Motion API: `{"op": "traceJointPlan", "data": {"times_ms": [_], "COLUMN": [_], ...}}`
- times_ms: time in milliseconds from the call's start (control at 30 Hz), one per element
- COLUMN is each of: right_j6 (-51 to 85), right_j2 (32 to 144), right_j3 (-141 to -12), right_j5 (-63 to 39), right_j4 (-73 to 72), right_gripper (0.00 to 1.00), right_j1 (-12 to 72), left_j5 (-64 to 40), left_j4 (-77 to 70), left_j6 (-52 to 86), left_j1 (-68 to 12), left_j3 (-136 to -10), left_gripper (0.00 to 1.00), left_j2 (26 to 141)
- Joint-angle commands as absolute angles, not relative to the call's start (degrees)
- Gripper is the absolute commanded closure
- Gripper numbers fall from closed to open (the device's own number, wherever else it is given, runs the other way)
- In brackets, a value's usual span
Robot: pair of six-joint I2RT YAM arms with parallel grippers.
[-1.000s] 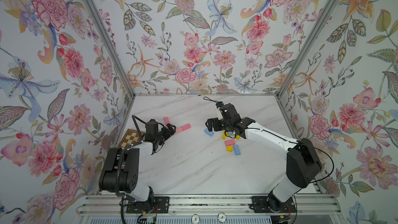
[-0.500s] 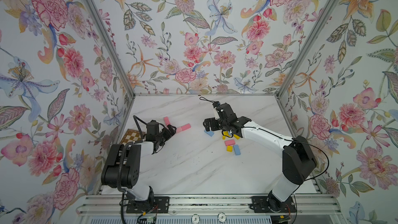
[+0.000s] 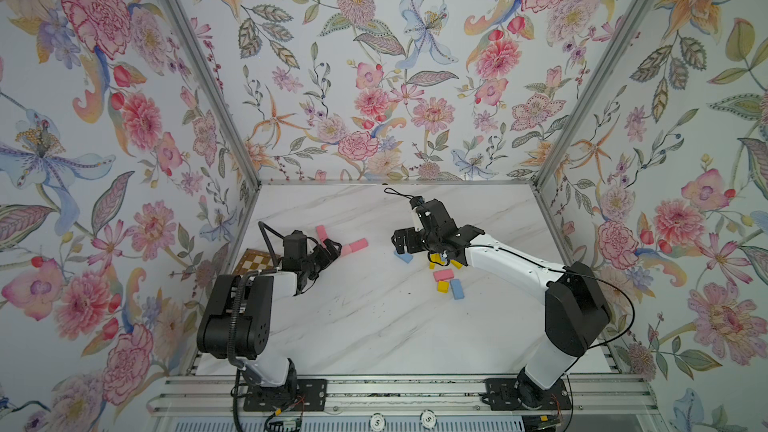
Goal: Assemble the letter v with building blocks
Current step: Adjust the building block at the center of the board.
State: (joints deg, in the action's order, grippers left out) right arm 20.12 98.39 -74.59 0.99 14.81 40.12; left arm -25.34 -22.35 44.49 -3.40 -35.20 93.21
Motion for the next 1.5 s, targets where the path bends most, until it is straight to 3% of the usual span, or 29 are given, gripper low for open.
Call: {"op": "traceJointPlan", "data": {"times_ms": [0, 1467], "right_j6": [19.95, 19.60], "right_j2": [98.82, 98.26], "right_j3": [-75.99, -76.10], "right_j5": [2.04, 2.24], "right_j4": [15.67, 15.83], "right_gripper": [0.01, 0.01], "right_j1": [40.52, 40.34], "left_j5": [-25.91, -25.70], "left_j4": [-20.57, -20.02], "left_j6": [44.47, 44.74], "left_j1": [-3.78, -5.98], "left_j3": [-35.97, -39.11], "left_gripper": [0.01, 0.01], "left_j2": [94.89, 97.46]}}
